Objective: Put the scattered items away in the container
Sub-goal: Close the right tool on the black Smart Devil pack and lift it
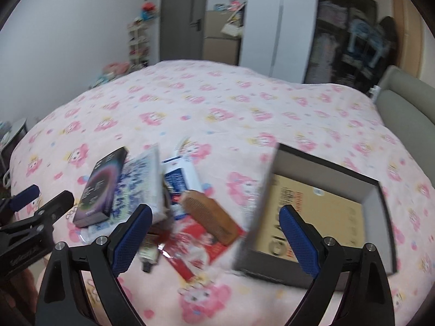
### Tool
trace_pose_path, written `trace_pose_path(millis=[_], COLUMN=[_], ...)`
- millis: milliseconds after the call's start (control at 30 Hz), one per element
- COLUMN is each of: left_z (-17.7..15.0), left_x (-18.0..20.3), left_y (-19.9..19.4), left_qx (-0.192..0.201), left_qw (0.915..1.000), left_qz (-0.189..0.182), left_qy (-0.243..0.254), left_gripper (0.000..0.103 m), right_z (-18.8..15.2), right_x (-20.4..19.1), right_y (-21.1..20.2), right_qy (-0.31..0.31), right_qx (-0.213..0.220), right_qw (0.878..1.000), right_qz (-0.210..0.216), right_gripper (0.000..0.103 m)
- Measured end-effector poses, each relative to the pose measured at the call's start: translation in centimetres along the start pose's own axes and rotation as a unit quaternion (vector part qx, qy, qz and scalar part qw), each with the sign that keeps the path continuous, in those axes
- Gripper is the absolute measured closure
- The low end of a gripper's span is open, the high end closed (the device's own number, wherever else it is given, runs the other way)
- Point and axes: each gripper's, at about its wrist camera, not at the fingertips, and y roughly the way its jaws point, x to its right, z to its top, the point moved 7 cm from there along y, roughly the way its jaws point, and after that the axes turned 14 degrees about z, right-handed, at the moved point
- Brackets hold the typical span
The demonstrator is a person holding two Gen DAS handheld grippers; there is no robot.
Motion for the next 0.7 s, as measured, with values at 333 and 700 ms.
trace_pose_path(millis=[333,700], left_z=[-2.5,-4.7], left_x=[-4.6,-3.8], left_y=[8.2,11.2], left_qx=[-0.09,-0.137], left_qw=[0.9882,0.9763], left_qz=[-0.015,-0.078], left_qy=[-0.123,-0.149], left_gripper=[0.053,0.059], right_z=[0.4,-1.1], right_x=[-7.2,-10.9], right_y=[9.3,14.5], right_qy=[-0.04,-0.02], right_qx=[-0.074,-0.118], right_qw=[0.993,0.978], right_qz=[0.084,0.174], right_gripper=[0.054,0.067])
